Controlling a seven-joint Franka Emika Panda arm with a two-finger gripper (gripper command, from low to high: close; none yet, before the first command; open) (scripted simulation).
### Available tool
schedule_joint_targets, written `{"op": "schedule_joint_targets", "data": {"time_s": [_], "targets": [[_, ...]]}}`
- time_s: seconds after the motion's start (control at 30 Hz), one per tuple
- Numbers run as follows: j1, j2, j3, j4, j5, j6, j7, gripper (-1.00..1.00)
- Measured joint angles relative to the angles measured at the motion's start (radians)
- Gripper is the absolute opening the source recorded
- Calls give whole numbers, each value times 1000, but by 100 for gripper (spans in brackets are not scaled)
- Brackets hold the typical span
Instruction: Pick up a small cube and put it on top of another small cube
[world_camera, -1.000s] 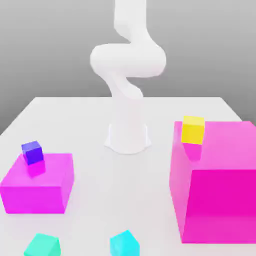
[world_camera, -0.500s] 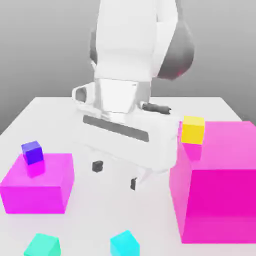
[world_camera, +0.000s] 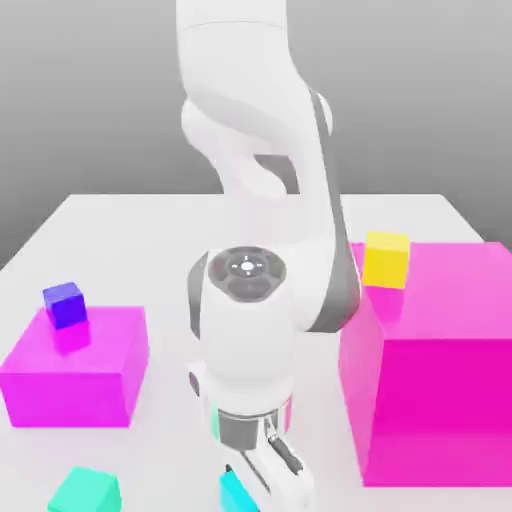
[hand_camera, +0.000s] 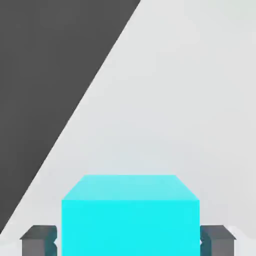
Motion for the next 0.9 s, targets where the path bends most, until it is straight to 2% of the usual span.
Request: {"op": "schedule_joint_targets", "data": {"time_s": [0.1, 0.33, 0.57, 0.9], "targets": [[1, 5, -1, 1, -1, 4, 1, -100], [-22, -222, 61, -41, 43, -183, -93, -100], [54, -470, 122, -72, 91, -401, -352, -100], [216, -831, 118, -117, 217, -707, -767, -100]]}}
